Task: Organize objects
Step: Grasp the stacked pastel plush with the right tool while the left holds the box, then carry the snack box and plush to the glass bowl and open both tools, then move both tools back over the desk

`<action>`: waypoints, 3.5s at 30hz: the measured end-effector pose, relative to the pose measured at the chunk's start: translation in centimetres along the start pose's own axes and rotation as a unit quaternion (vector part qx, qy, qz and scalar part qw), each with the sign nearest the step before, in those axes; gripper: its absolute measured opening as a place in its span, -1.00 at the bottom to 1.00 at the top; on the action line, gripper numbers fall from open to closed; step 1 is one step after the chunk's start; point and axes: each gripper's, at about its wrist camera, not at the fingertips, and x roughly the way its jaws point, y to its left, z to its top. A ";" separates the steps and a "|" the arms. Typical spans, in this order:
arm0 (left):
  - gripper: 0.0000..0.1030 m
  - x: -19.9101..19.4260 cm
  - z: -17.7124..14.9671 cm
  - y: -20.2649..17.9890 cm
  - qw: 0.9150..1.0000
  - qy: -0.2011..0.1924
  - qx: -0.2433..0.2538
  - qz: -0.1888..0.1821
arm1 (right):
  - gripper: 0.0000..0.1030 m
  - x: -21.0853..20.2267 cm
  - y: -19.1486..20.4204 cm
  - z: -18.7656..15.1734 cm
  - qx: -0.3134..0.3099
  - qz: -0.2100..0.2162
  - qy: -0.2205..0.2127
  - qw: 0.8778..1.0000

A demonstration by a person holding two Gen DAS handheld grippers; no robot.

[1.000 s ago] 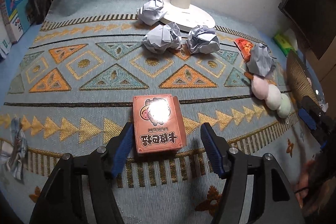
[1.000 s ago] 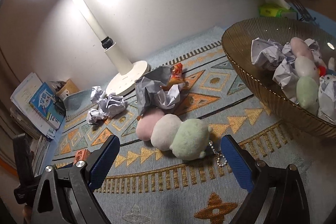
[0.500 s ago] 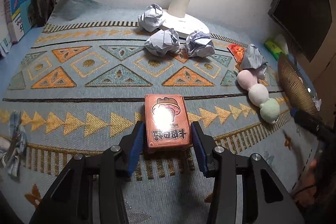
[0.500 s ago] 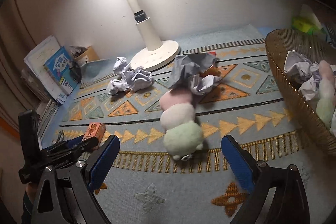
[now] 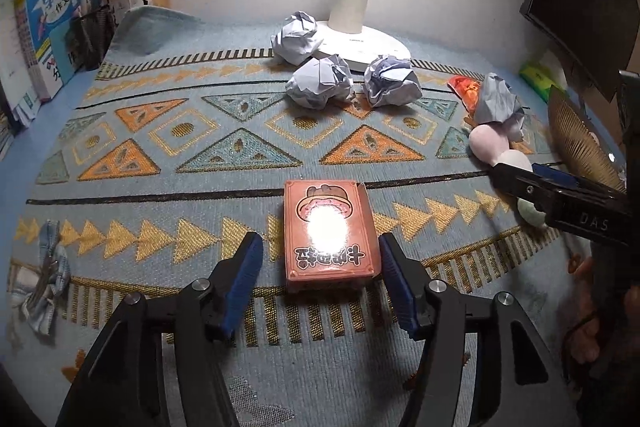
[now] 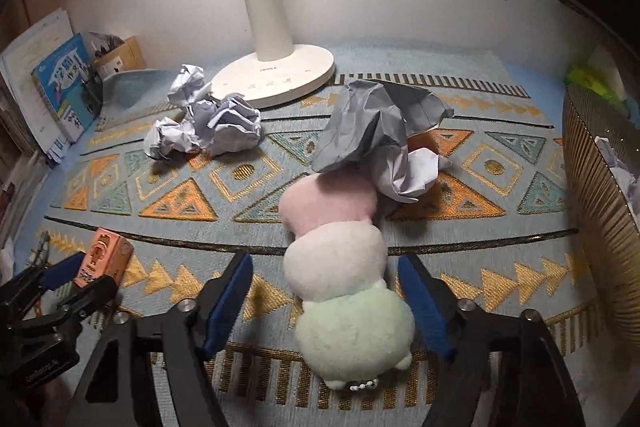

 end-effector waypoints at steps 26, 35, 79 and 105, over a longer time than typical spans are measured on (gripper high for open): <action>-0.26 -4.6 -3.9 -3.9 0.999 -0.050 0.014 -0.016 | -0.13 -7.3 2.0 -6.3 0.000 0.125 -0.014 0.992; -0.26 -6.2 -4.0 -6.5 0.997 -0.060 0.018 -0.041 | -0.13 -11.0 -0.4 -5.9 0.030 0.120 -0.059 0.991; 0.09 -3.5 6.4 -27.1 0.962 -0.095 0.106 -0.231 | 0.08 -21.9 -18.9 -1.0 0.166 -0.011 -0.180 0.969; 0.71 -4.1 -2.4 3.3 0.989 -0.091 -0.113 -0.015 | 0.37 -5.0 1.7 -3.7 0.016 0.107 -0.072 0.992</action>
